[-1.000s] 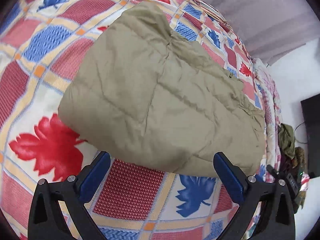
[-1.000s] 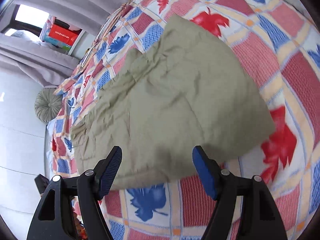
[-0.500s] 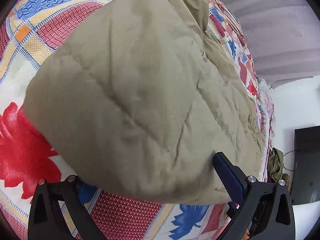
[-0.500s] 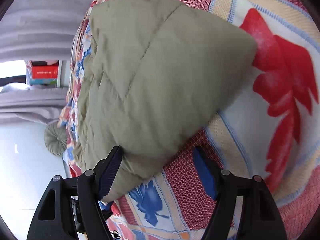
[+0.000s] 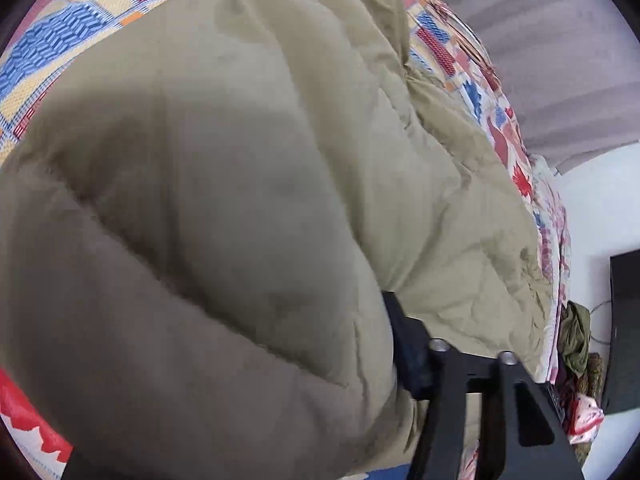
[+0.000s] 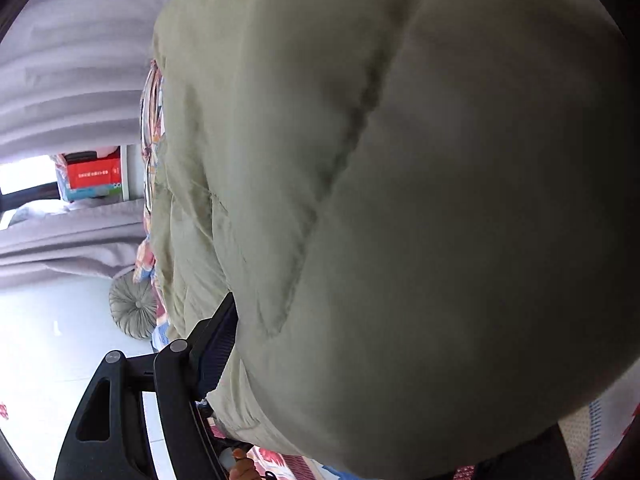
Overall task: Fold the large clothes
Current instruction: 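Grasp the folded edge with both grippers and fold it over again, then lay the folded bundle down and open both grippers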
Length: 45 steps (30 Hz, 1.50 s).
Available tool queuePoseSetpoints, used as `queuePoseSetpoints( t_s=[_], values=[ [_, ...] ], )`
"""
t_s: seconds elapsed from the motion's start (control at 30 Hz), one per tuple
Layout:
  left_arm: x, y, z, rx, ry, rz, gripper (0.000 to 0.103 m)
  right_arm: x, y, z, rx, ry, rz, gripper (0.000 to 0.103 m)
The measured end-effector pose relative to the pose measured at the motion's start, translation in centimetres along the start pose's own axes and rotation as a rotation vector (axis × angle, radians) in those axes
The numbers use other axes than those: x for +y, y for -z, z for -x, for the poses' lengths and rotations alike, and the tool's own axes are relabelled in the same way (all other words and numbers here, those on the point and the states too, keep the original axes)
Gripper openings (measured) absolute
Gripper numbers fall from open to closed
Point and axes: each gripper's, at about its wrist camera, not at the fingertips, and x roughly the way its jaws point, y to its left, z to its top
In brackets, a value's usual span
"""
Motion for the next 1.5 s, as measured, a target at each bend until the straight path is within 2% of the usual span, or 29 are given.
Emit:
queuePoseSetpoints(
  t_s=[0.03,0.1,0.2,0.3,0.53,0.73,0.97,1.03,1.07,1.1,1.17,1.27,1.43,1.5],
  values=[
    [-0.4,-0.1,0.4,0.0,-0.003,-0.023,0.038,0.0,0.0,0.0,0.006,-0.011,-0.006,0.065],
    [-1.5,-0.2,1.4,-0.015,-0.021,-0.093,0.025,0.2,0.1,0.2,0.017,-0.035,-0.009,0.042],
    [-2.9,0.3,3.3,-0.043,-0.048,-0.186,0.022,0.9,0.5,0.8,0.013,-0.052,0.014,0.028],
    [-3.4,1.3,5.5,-0.051,-0.055,-0.231,0.021,1.4,1.0,1.7,0.02,-0.08,0.034,0.024],
    [-2.0,5.6,9.9,-0.003,-0.065,-0.248,0.021,0.7,4.9,5.1,0.061,-0.065,0.063,0.023],
    [1.7,10.9,12.8,0.074,-0.08,-0.206,0.022,-1.6,9.4,8.2,0.103,-0.037,0.029,0.023],
    [5.7,16.1,12.9,0.152,-0.14,-0.182,0.025,-5.1,12.9,10.0,0.122,0.0,-0.033,0.024],
    [6.1,16.6,12.7,0.157,-0.155,-0.175,0.027,-6.0,12.9,9.8,0.124,0.023,-0.054,0.026],
    [6.2,16.5,12.5,0.158,-0.166,-0.167,0.035,-6.2,12.8,9.6,0.125,0.031,-0.058,0.027],
    [6.3,16.6,12.6,0.155,-0.192,-0.158,0.049,-6.2,12.6,9.4,0.127,0.04,-0.061,0.028],
    [6.7,16.5,12.9,0.145,-0.237,-0.148,0.059,-6.0,12.3,9.2,0.129,0.058,-0.063,0.032],
    [7.0,16.4,13.5,0.164,-0.256,-0.139,0.059,-5.4,12.0,9.4,0.131,0.082,-0.072,0.036],
    [5.7,16.4,15.0,0.194,-0.322,-0.209,0.059,-3.6,11.8,10.8,0.145,0.175,-0.03,0.046],
    [5.2,16.5,15.8,0.203,-0.341,-0.239,0.06,-2.4,12.1,11.4,0.157,0.229,0.008,0.056]
  ],
)
